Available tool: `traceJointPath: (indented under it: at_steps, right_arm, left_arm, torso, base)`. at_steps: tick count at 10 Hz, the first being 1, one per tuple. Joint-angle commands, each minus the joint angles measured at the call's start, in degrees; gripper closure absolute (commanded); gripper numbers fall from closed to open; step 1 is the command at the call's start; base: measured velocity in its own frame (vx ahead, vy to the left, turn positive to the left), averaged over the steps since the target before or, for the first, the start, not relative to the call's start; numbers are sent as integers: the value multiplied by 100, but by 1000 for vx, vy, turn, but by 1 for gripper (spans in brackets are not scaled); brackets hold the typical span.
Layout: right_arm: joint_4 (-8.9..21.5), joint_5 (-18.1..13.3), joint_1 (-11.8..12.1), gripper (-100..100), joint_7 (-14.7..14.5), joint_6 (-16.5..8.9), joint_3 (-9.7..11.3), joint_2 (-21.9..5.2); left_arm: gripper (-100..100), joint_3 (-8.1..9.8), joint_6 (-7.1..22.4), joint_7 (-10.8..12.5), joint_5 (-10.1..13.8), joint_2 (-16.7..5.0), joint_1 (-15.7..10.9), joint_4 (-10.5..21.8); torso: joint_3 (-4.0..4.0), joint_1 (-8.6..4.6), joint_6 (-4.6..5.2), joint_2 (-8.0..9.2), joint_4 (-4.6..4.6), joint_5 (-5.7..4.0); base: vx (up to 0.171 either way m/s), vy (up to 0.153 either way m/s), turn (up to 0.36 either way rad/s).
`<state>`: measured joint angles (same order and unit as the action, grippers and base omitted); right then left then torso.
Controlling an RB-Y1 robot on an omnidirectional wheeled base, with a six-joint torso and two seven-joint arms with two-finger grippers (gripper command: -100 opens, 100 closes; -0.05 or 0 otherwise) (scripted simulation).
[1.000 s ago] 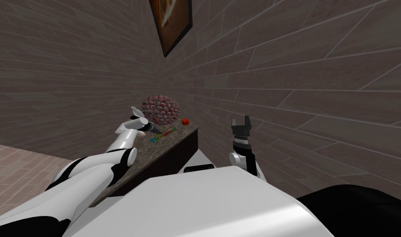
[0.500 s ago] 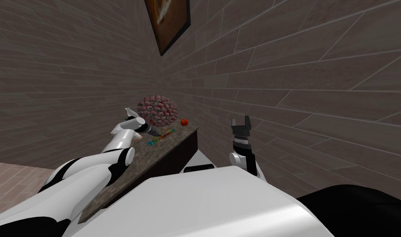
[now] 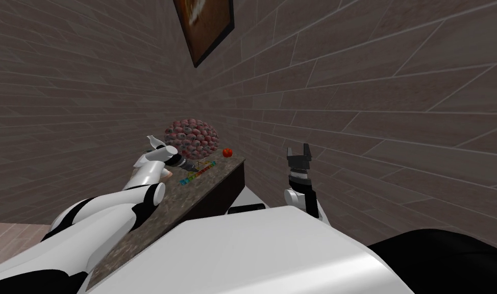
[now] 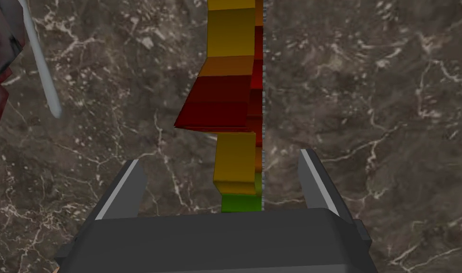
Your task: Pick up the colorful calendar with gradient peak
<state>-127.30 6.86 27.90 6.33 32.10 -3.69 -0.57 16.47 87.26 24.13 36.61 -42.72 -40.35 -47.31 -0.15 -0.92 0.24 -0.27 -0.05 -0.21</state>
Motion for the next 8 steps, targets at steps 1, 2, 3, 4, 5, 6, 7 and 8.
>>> traceJointPath:
  at_steps: [1,2,3,4,5,6,7,8]
  right_arm:
    - [0,0,0,0,0,0,0,0]
    - [0,0,0,0,0,0,0,0]
    - [0,0,0,0,0,0,0,0]
    - [0,0,0,0,0,0,0,0]
    - [0,0,0,0,0,0,0,0]
    - [0,0,0,0,0,0,0,0]
    - [0,0,0,0,0,0,0,0]
    - [0,0,0,0,0,0,0,0]
  left_arm:
    - [-100,69,273,-5,42,-38,34,49]
    - [-100,98,398,-1,58,-49,43,81]
    - [-100,121,492,2,70,-57,51,107]
    - [-100,122,467,29,74,-52,98,-12]
    - [0,124,486,25,75,-54,94,1]
    - [-100,139,318,-16,69,55,153,83]
    - [-100,146,235,-37,67,109,182,125]
    - [-100,158,111,-68,63,191,226,187]
  torso:
    - [0,0,0,0,0,0]
    - [-1,0,0,-1,0,0]
    - [-2,0,0,-3,-1,0]
    - [-3,1,0,-5,-1,0]
    - [0,-7,-2,0,0,-1]
    - [3,-13,-1,5,1,-3]
    - [3,-6,-2,5,1,-1]
    - [3,1,-2,5,1,1]
  base:
    - [25,43,-117]
    - [31,43,-102]
    - [32,45,-67]
    - [14,22,-13]
    - [0,0,0]
    - [5,31,15]
    - [7,50,12]
    - [10,59,13]
